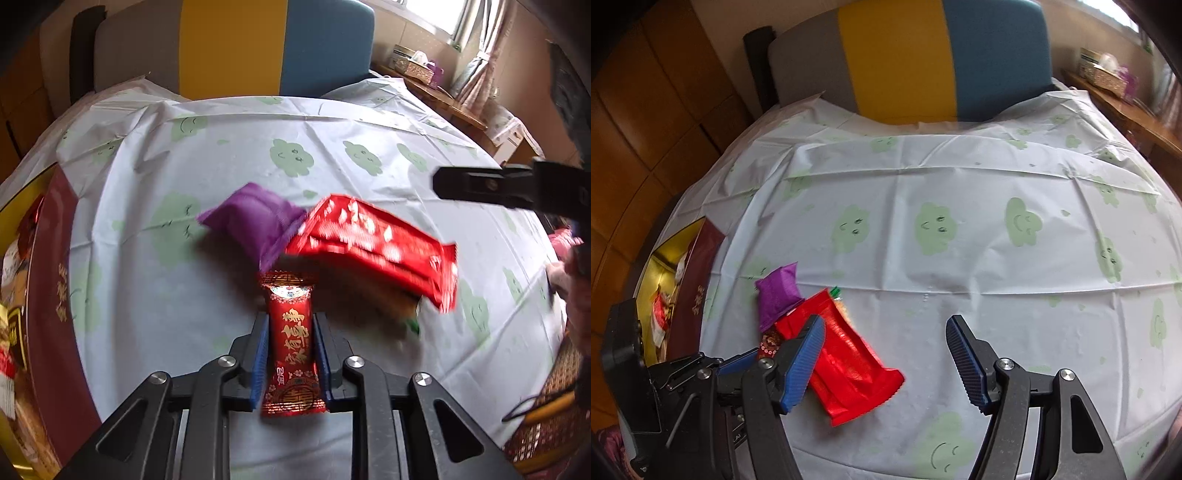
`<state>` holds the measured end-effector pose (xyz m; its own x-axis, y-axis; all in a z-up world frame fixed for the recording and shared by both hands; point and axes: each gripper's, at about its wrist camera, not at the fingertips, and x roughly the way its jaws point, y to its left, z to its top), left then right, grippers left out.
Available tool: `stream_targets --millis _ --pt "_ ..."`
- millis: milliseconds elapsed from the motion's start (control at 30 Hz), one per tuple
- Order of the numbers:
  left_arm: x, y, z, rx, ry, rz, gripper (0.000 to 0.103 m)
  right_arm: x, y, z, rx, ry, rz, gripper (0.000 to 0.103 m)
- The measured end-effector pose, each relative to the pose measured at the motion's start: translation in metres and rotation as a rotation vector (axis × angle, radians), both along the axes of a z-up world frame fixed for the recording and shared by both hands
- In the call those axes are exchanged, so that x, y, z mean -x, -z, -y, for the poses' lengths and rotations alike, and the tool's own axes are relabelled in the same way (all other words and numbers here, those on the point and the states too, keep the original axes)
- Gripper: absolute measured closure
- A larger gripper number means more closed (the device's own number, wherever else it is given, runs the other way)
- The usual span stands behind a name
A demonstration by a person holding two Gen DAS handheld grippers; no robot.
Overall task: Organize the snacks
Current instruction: 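Grasp a red-gold wrapped snack with the left gripper while the right gripper grasps a red bar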
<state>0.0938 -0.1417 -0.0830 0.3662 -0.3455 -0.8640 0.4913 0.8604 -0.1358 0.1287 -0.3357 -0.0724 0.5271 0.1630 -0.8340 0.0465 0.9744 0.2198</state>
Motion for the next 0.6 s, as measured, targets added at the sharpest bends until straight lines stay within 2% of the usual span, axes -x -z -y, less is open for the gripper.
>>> stream_targets --millis 67,400,600 --pt "0.008 0.000 -0.006 0.006 0.015 0.001 0.080 -0.001 0.002 -0.009 0.010 -0.041 0.003 0.025" --pt "0.036 0.001 -0.025 0.028 0.069 0.024 0.080 -0.013 0.026 -0.055 0.155 -0.246 -0.029 0.014" --pt "0.038 0.003 -0.026 0.027 0.067 0.033 0.079 -0.018 0.041 -0.063 0.254 -0.274 -0.050 0.015"
